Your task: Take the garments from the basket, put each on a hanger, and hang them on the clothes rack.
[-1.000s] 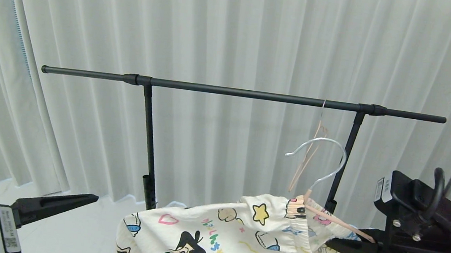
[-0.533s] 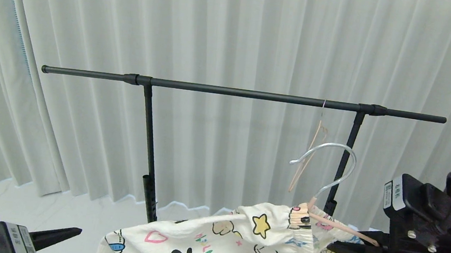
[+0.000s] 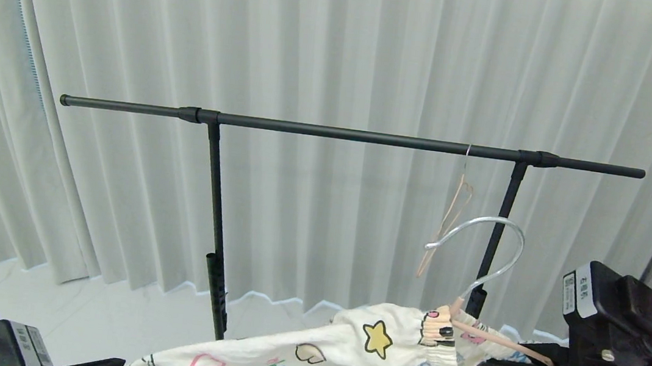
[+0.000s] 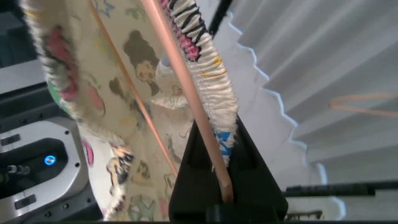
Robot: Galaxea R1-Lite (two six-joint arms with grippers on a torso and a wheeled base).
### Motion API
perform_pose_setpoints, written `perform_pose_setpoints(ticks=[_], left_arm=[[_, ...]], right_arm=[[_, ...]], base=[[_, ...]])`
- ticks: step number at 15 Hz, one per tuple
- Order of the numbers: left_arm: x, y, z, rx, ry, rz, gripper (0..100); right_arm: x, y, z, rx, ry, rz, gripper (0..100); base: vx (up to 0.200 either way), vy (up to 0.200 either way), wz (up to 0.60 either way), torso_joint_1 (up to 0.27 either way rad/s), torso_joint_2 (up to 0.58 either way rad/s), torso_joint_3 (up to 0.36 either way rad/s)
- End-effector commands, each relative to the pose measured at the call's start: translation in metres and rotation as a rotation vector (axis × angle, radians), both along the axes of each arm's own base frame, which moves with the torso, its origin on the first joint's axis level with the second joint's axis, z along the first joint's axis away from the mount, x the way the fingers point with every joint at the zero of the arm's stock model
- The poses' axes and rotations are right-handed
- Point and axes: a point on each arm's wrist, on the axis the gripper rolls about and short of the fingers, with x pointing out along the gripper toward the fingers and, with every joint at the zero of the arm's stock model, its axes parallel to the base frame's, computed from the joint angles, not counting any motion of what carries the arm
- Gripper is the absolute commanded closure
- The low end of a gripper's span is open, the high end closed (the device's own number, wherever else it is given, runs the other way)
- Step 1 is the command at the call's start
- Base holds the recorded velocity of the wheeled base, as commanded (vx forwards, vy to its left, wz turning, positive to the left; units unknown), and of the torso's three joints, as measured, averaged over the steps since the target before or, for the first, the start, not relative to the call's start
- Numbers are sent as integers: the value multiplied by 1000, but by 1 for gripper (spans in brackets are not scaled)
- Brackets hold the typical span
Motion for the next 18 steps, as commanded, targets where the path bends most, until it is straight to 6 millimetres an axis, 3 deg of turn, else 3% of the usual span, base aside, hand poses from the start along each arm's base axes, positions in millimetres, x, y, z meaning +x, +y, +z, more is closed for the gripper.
perform_pose_setpoints(ticks=[1,5,10,11,16,18], left_arm=[[1,10,1,-20,-20,98,100],[-5,21,-6,-22,-32,163,100],[-6,18,-1,12,-80,97,100],[-5,18,1,15,-85,93,0],[-5,18,3,4,-91,99,0],[-1,15,16,-23,-118,102,0]], right_arm=[[0,-9,-2,-4,-1,-45,100],[3,-20,-1,-2,-4,-110,100],[5,-19,1,10,-8,-111,100],[5,-19,2,11,-10,-112,100],[13,-28,3,-6,-20,-214,100],[21,-41,3,-41,-10,-329,100]], base=[[0,0,0,0,0,0],[0,0,0,0,0,0],[0,0,0,0,0,0],[0,0,0,0,0,0],[0,0,0,0,0,0],[0,0,0,0,0,0]])
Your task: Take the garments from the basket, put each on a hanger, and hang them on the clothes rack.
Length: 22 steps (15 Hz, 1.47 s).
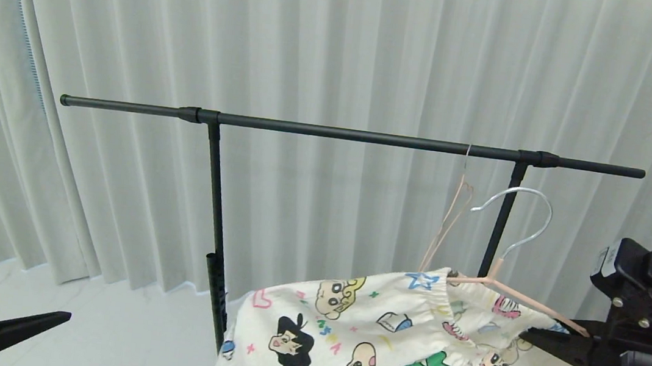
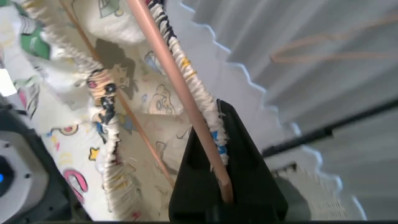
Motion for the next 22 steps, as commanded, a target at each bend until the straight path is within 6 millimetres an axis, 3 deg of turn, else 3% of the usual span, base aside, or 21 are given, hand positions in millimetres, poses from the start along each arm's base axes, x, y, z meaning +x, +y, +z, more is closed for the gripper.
perform_pose_setpoints(ticks=[1,8,12,16,22], left_arm=[[6,-4,12,-15,-17,3,0],[42,-25,39,-5,-21,49,0],[56,-33,38,8,-46,80,0],[57,-34,37,15,-40,80,0],[58,-34,37,20,-37,89,0]], right_arm=[[8,-12,3,-26,8,-106,100],[28,-37,4,-306,96,-536,100],[35,-33,0,-295,149,-587,100],[42,-14,2,-237,183,-573,100],[55,-4,6,-226,181,-568,100]], base=[[0,0,0,0,0,0],[0,0,0,0,0,0],[0,0,0,0,0,0],[0,0,0,0,0,0],[0,200,0,5,1,2]])
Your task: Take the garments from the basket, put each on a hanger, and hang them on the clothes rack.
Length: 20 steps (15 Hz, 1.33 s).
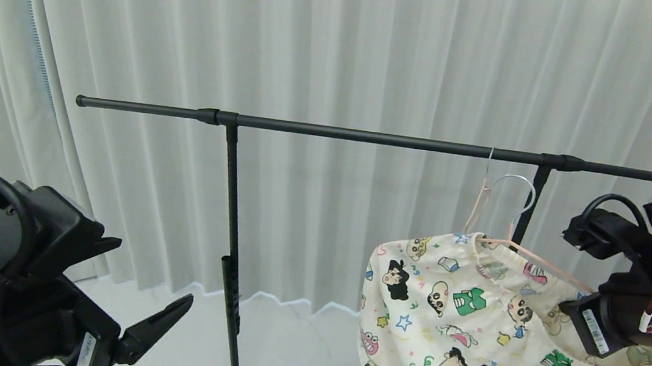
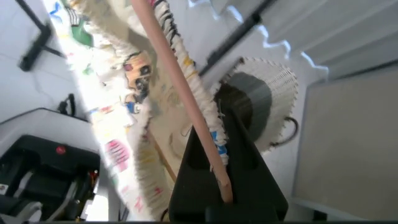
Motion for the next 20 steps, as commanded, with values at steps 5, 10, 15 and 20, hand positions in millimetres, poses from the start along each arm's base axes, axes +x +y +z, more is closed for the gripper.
perform_pose_setpoints(ticks=[5,10,15,20], left_arm=[[0,-1,0,0,1,-3,0],[0,-3,-1,6,6,-13,0],[-3,-7,-1,5,5,-48,0],[-4,-7,-1,5,4,-56,0]], right_arm=[[23,17,2,57,-8,-114,100],[33,26,5,79,-50,-143,100],[34,25,5,69,-61,-157,100],[34,26,5,68,-60,-157,100]], base=[[0,0,0,0,0,0],[120,0,0,-1,0,2],[200,0,0,2,4,0],[200,0,0,1,2,3]])
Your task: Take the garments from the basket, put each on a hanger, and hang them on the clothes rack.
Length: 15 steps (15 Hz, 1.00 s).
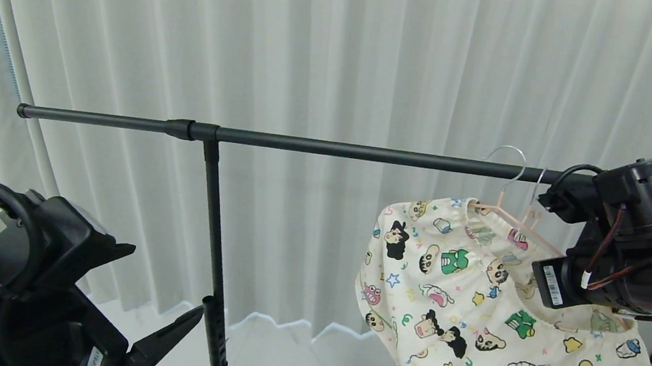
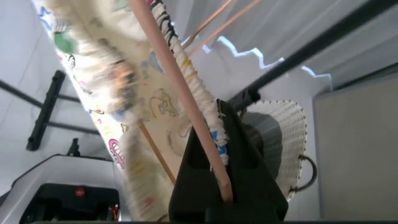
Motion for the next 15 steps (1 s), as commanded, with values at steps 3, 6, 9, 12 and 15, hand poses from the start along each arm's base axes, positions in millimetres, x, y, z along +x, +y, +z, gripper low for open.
perform_pose_setpoints(ticks=[3,6,9,12,15], left_arm=[[-2,-2,0,-2,-2,-17,0],[-2,-2,0,-1,-1,-21,0],[-2,-2,0,-2,-1,-21,0],[-2,-2,0,-2,-1,-21,0],[-2,-2,-1,-1,1,-22,0]], right_arm=[[11,5,-2,10,6,-17,100],[19,10,-4,3,9,-28,100],[28,14,-11,-11,25,-44,100],[35,19,-19,-34,43,-57,100],[38,23,-23,-45,51,-54,100]], base=[[133,0,0,2,0,3],[0,0,0,0,0,0],[0,0,0,0,0,0],[0,0,0,0,0,0],[0,0,0,0,0,0]])
